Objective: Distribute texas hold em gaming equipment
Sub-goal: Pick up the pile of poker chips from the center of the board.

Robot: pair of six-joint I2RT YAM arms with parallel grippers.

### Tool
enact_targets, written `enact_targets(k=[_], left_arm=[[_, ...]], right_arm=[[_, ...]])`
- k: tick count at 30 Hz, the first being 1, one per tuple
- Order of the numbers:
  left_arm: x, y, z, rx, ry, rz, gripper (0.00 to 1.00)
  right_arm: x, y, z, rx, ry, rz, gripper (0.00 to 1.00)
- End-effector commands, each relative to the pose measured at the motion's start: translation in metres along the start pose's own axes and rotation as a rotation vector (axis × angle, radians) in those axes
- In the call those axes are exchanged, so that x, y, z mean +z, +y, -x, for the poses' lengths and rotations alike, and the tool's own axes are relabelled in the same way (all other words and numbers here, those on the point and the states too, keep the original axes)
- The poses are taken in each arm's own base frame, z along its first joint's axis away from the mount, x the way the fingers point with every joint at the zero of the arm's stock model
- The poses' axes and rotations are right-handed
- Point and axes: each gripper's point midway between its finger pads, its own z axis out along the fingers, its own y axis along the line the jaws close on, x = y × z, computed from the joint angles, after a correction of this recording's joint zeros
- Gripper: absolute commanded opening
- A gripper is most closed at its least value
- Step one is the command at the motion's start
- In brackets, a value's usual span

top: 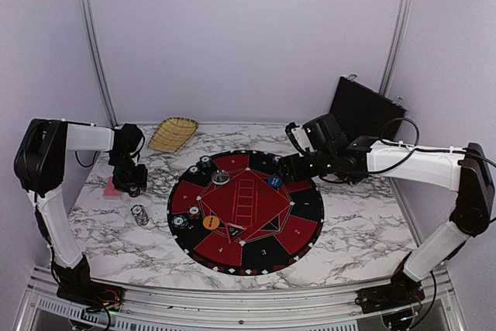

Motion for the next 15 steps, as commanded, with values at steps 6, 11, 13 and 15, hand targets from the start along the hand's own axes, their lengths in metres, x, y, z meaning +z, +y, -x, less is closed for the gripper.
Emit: enact_targets(k=[6,11,13,15], left_arm=[[0.0085,0.0124,-0.0249,0.006,0.082,0.039,0.56],[0.0088,0.0126,-0.0265,0.004,0.084,0.038,0.51],[0.0082,0.0133,-0.027,0.004,0.082,0.04,0.51],[0.0078,0.0145,-0.0287,0.002,0.084,0.042,0.5]], right_arm=[[-0.0117,-0.0018,0.0102,0.013,-0.035,-0.002,0.86],[-0.0131,-0.0022,0.01,0.017,-0.038,-0.001,0.86],[-0.0129,-0.0022,0.01,0.018,-0.038,-0.001,0.87],[-0.0128,-0.0019,0.0095,0.017,-0.037,0.001,0.86]])
